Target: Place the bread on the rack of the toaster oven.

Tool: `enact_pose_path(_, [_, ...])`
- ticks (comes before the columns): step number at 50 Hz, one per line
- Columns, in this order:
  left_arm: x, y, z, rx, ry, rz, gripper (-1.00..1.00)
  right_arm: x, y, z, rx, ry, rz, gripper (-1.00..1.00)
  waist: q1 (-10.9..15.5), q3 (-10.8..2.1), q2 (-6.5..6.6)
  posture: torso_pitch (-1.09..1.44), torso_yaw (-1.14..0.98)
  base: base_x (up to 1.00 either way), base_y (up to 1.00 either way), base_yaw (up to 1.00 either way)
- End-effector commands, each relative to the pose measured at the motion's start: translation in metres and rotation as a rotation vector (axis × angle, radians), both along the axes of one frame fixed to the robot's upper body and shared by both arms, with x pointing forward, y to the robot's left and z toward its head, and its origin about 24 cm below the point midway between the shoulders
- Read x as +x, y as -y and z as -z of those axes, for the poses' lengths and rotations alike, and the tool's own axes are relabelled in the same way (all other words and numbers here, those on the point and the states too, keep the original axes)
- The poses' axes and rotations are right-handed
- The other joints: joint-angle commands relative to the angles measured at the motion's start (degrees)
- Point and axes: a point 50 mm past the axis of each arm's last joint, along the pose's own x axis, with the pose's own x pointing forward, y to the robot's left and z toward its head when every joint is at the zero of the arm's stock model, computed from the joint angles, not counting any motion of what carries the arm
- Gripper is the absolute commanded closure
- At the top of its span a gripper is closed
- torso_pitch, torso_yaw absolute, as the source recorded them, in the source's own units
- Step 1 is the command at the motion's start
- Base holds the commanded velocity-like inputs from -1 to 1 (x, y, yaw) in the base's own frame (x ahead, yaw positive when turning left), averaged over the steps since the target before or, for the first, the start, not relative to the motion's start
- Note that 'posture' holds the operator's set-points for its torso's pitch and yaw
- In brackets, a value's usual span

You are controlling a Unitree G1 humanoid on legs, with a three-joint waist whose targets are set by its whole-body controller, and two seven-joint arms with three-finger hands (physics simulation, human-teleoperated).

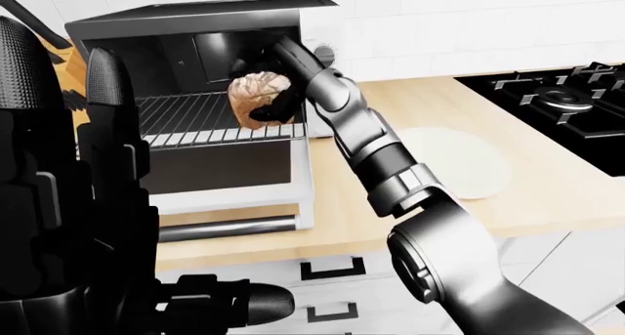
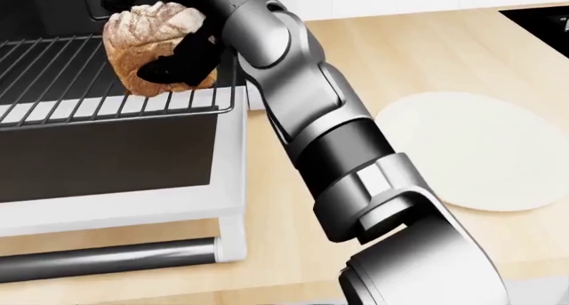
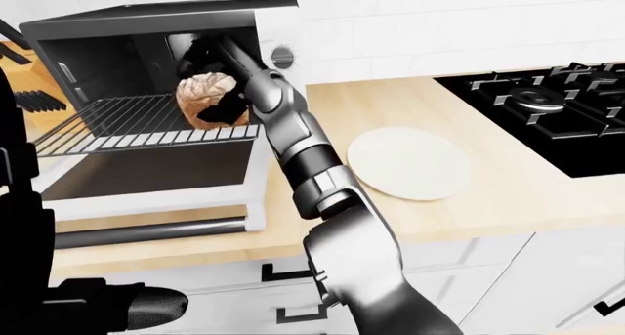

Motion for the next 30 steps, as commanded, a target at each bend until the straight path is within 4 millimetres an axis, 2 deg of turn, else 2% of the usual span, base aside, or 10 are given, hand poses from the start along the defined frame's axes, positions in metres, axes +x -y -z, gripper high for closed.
enact_pose_path(1, [-0.004, 0.0, -0.005, 0.0, 0.042, 0.002, -1.0, -0.005, -0.002, -0.028, 0.036, 0.101, -0.013, -0.57, 0.0, -0.71, 0.27, -0.2, 0.0, 0.0, 0.0, 0.0])
enact_pose_path(2, [-0.004, 0.0, -0.005, 0.0, 0.043, 0.002, -1.0, -0.004, -0.002, -0.028, 0.038, 0.101, -0.012, -0.91, 0.0, -0.7, 0.26, -0.2, 0.0, 0.0, 0.0, 0.0])
enact_pose_path(3, [-0.005, 0.0, -0.005, 0.001, 0.044, 0.0, -1.0, -0.005, -0.002, -0.028, 0.038, 0.102, -0.011, -1.0, 0.0, -0.68, 0.26, -0.2, 0.0, 0.0, 0.0, 0.0])
enact_pose_path(15, [-0.004, 0.0, -0.006, 0.0, 0.043, 0.001, -1.0, -0.005, -0.002, -0.033, 0.043, 0.107, -0.005, -1.0, 0.0, -0.62, 0.27, -0.2, 0.0, 0.0, 0.0, 0.0])
enact_pose_path(27, [-0.003, -0.001, -0.006, 0.003, 0.04, -0.004, -1.0, -0.012, -0.001, -0.072, 0.11, 0.128, -0.015, -1.0, 0.0, -0.33, 0.23, -0.2, 0.0, 0.0, 0.0, 0.0])
enact_pose_path(30, [-0.01, 0.01, 0.001, 0.013, 0.047, -0.039, -1.0, -0.015, -0.001, -0.076, 0.123, 0.132, -0.022, -1.0, 0.0, -0.26, 0.11, -0.2, 0.0, 0.0, 0.0, 0.0])
